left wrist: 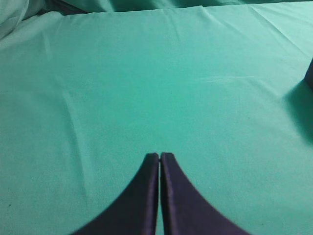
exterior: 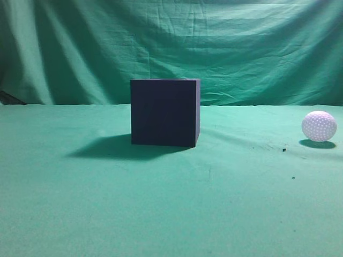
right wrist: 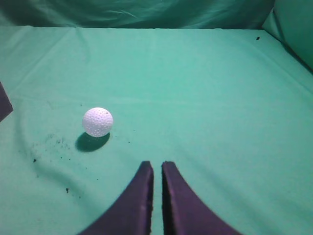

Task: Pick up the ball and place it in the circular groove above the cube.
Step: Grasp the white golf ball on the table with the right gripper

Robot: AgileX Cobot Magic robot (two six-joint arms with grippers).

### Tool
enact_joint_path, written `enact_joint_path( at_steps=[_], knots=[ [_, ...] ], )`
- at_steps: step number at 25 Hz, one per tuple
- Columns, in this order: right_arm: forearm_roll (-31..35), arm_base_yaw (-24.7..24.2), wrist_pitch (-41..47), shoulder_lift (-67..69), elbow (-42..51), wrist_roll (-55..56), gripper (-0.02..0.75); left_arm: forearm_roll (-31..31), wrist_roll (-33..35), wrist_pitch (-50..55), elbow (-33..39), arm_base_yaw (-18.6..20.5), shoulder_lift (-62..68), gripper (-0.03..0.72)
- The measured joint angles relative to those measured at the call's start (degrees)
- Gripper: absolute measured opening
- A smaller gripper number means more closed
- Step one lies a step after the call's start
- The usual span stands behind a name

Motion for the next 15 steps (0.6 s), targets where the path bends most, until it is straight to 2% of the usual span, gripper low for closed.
enact_joint_path(
  at_steps=[15],
  knots=[
    [0.0, 0.0, 0.0, 0.0, 0.0, 0.0, 0.047, 0.0, 0.0, 0.0, 0.0, 0.0, 0.0, 0.000]
  ],
)
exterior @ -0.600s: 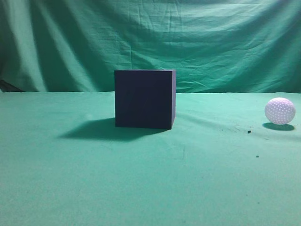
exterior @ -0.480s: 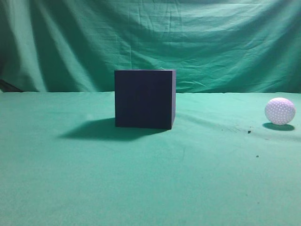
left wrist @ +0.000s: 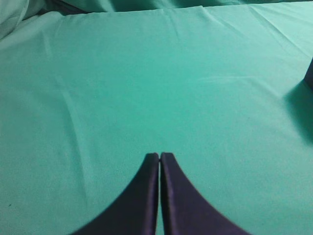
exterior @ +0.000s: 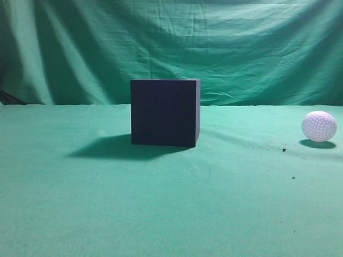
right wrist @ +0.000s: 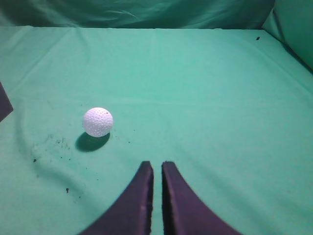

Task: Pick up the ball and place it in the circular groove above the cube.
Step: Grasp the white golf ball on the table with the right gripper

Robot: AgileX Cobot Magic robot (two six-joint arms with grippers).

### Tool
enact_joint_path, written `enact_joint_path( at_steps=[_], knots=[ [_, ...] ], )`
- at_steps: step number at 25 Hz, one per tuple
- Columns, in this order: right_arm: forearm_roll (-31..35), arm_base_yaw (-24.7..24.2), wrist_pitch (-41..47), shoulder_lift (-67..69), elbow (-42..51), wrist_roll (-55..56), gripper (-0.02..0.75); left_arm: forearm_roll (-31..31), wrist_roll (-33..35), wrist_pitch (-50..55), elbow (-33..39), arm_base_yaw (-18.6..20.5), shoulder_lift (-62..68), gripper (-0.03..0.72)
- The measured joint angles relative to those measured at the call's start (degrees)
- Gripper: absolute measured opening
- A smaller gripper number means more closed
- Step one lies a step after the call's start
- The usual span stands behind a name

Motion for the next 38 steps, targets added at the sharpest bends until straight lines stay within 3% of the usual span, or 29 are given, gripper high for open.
enact_joint_path(
  at_steps=[10, 18, 22, 27, 34, 38],
  knots=[
    [0.0, 0.0, -1.9, 0.0, 0.1, -0.6, 0.047, 0.0, 0.0, 0.0, 0.0, 0.0, 0.0, 0.000],
    [0.0, 0.0, -29.5, 0.0, 0.1, -0.6, 0.047, 0.0, 0.0, 0.0, 0.0, 0.0, 0.0, 0.000],
    [0.0, 0.0, -34.3, 0.0, 0.1, -0.7, 0.047, 0.0, 0.0, 0.0, 0.0, 0.0, 0.0, 0.000],
    [0.0, 0.0, -28.9, 3.5, -4.3, 1.3, 0.047, 0.0, 0.0, 0.0, 0.0, 0.0, 0.0, 0.000],
    [6.5, 0.0, -14.0, 22.2, -17.9, 8.4, 0.047, 0.0, 0.0, 0.0, 0.0, 0.0, 0.0, 0.000],
    [6.6, 0.0, -11.9, 31.3, -21.9, 4.7, 0.047, 0.0, 0.0, 0.0, 0.0, 0.0, 0.0, 0.000]
  ],
)
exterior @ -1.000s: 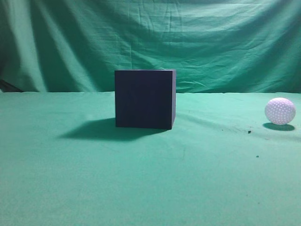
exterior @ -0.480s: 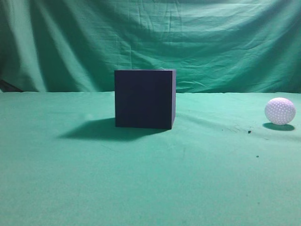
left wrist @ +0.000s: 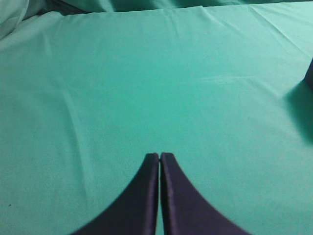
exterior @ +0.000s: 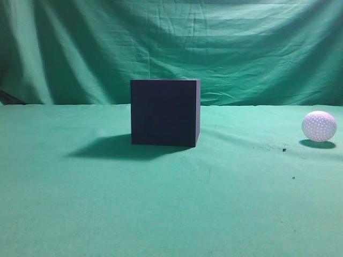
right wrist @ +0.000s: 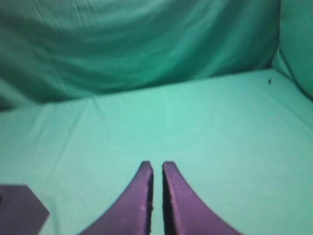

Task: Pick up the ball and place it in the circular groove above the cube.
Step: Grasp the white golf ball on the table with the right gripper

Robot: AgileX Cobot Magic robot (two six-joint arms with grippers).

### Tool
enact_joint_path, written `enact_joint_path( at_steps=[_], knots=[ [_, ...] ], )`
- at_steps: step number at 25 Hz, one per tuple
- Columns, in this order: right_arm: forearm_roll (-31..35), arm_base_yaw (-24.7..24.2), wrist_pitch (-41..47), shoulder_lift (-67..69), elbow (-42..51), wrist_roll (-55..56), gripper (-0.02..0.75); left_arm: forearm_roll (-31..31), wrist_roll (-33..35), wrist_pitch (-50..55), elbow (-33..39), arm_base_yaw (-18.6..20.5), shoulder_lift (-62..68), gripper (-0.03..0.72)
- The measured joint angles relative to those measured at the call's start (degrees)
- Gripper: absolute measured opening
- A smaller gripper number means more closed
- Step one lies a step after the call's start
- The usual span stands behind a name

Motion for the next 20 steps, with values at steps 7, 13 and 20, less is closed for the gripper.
enact_joint_path(
  at_steps=[7, 13, 20],
  knots=[
    [0.0, 0.4, 13.6, 11.3, -6.8, -8.3, 0.047, 0.0, 0.0, 0.0, 0.0, 0.0, 0.0, 0.000],
    [0.1, 5.0, 23.6, 22.2, -12.7, -13.9, 0.000, 0.0, 0.0, 0.0, 0.0, 0.0, 0.0, 0.000],
    [-0.4, 12.0, 31.5, 36.6, -20.6, -15.1, 0.000, 0.0, 0.0, 0.0, 0.0, 0.0, 0.0, 0.000]
  ],
)
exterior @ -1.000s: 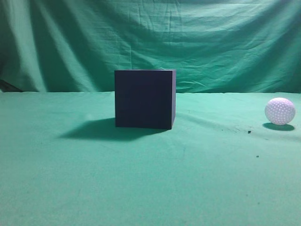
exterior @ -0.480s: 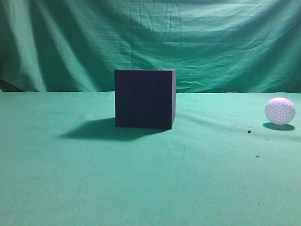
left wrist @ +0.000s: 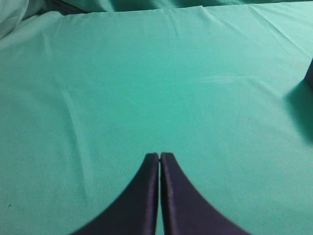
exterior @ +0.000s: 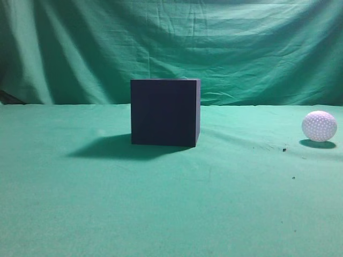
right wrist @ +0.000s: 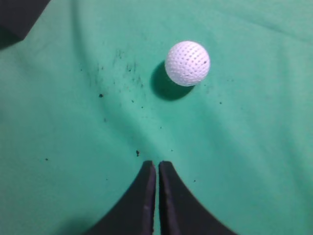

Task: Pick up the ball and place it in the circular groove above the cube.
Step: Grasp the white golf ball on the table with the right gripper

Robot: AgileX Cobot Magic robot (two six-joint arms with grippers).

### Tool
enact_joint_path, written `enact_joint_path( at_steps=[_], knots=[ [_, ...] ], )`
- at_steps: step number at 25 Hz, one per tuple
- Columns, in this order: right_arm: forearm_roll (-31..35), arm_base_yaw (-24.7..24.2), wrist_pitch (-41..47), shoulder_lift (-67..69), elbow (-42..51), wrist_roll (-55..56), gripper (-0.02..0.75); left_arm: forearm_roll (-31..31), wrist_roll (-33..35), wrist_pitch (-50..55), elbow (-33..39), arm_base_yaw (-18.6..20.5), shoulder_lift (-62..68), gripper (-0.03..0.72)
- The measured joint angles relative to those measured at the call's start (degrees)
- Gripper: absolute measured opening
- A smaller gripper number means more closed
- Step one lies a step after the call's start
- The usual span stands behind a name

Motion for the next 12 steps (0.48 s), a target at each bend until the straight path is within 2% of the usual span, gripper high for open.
enact_joint_path(
  at_steps=[2, 8, 9, 10, 11, 12],
  knots=[
    [-1.2, 1.7, 1.9, 4.3, -2.4, 1.0, 0.000, 0.0, 0.0, 0.0, 0.0, 0.0, 0.0, 0.000],
    [-4.9, 2.2, 4.9, 14.9, -10.6, 4.5, 0.000, 0.0, 0.0, 0.0, 0.0, 0.0, 0.0, 0.000],
    [-5.1, 2.2, 4.9, 16.3, -11.9, 4.5, 0.047, 0.0, 0.0, 0.0, 0.0, 0.0, 0.0, 0.000],
    [-5.2, 2.2, 4.9, 17.8, -13.1, 4.0, 0.047, 0.0, 0.0, 0.0, 0.0, 0.0, 0.0, 0.000],
    [-5.3, 2.2, 4.9, 19.0, -14.2, 3.5, 0.128, 0.0, 0.0, 0.0, 0.0, 0.0, 0.0, 0.000],
    [-5.3, 2.2, 4.9, 20.4, -15.0, 3.1, 0.173, 0.0, 0.0, 0.0, 0.0, 0.0, 0.0, 0.000]
  ],
)
